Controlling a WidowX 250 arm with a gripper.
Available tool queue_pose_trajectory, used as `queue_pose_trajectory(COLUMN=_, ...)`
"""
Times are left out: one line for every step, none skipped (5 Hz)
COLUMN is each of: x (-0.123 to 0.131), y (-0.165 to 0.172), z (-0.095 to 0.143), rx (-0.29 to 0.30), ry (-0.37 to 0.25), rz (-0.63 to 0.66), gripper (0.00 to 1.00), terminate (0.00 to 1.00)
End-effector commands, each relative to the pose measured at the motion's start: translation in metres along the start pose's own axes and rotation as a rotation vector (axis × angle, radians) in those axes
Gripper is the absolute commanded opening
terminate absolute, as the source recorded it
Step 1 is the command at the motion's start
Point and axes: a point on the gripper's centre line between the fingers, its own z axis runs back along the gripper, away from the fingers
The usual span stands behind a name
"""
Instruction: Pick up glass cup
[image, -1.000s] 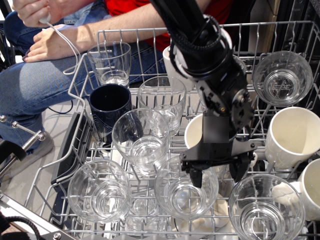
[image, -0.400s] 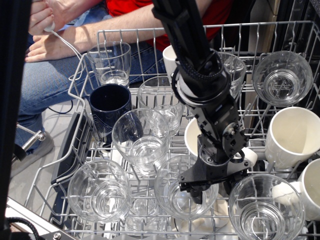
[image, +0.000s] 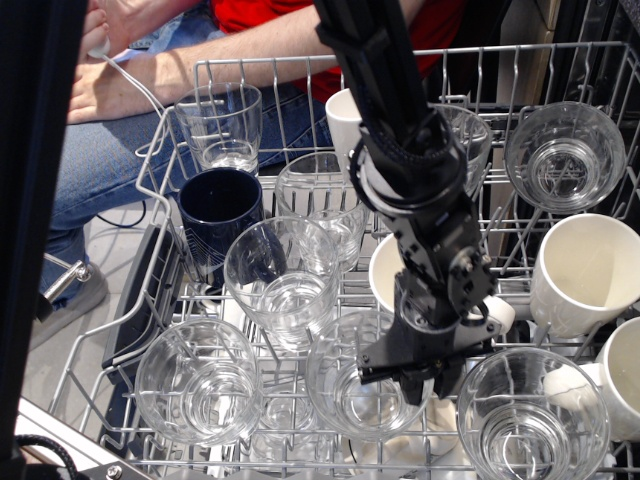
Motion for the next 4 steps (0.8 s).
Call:
queue_pose_trajectory(x=0.006, y=-0.013, z=0.024, rx=-0.013, ry=-0.015, rz=-0.018, gripper=0.0, terminate=0.0)
queue_pose_trajectory(x=0.007, y=-0.018, z=0.052, rx=0.013, ry=0.015, rz=-0.019, gripper=0.0, terminate=0.0)
queue_pose_trajectory(x=0.009, y=-0.023, z=0.083, rx=0.046, ry=0.053, rz=-0.022, gripper=0.0, terminate=0.0)
queue_pose_trajectory(x=0.009, y=-0.024, z=0.114, rx=0.078, ry=0.065, rz=-0.035, gripper=0.0, terminate=0.0)
